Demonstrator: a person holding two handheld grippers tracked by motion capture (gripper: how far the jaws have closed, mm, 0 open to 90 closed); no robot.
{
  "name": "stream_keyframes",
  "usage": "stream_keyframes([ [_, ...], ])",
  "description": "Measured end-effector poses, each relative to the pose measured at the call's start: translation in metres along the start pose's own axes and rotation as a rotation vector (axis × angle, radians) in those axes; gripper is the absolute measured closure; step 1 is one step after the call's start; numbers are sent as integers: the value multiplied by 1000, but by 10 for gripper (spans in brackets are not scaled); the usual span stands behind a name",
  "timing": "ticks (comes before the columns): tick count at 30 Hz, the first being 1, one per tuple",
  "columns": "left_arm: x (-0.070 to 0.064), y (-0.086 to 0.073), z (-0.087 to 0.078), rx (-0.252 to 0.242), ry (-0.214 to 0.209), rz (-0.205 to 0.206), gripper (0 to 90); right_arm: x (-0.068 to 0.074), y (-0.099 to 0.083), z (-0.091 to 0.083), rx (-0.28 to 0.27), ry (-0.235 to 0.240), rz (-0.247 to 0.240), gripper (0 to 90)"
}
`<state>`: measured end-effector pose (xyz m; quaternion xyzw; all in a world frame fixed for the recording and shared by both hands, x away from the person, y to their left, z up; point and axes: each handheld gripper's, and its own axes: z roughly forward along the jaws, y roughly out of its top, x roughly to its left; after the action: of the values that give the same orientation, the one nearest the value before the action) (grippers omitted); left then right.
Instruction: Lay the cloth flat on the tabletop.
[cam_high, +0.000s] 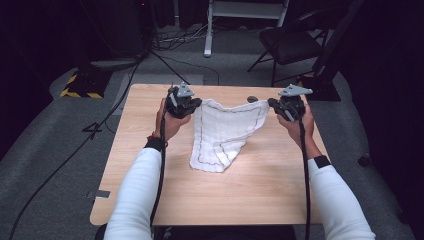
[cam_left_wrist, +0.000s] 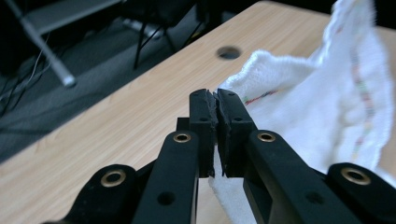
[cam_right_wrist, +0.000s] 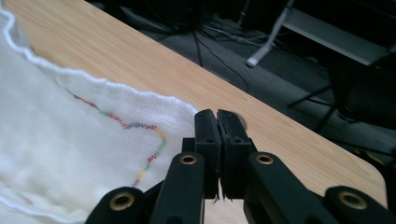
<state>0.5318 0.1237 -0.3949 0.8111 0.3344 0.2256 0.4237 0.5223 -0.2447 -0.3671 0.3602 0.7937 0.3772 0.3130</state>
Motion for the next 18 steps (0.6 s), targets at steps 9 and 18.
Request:
stream_keyframes([
  [9,-14,-19,41,101,11,-25,587,8,-17,54,153,-28,-24,676],
  [18,-40,-61,23,209,-64,62,367,69,-25,58,147,229,-73,581],
])
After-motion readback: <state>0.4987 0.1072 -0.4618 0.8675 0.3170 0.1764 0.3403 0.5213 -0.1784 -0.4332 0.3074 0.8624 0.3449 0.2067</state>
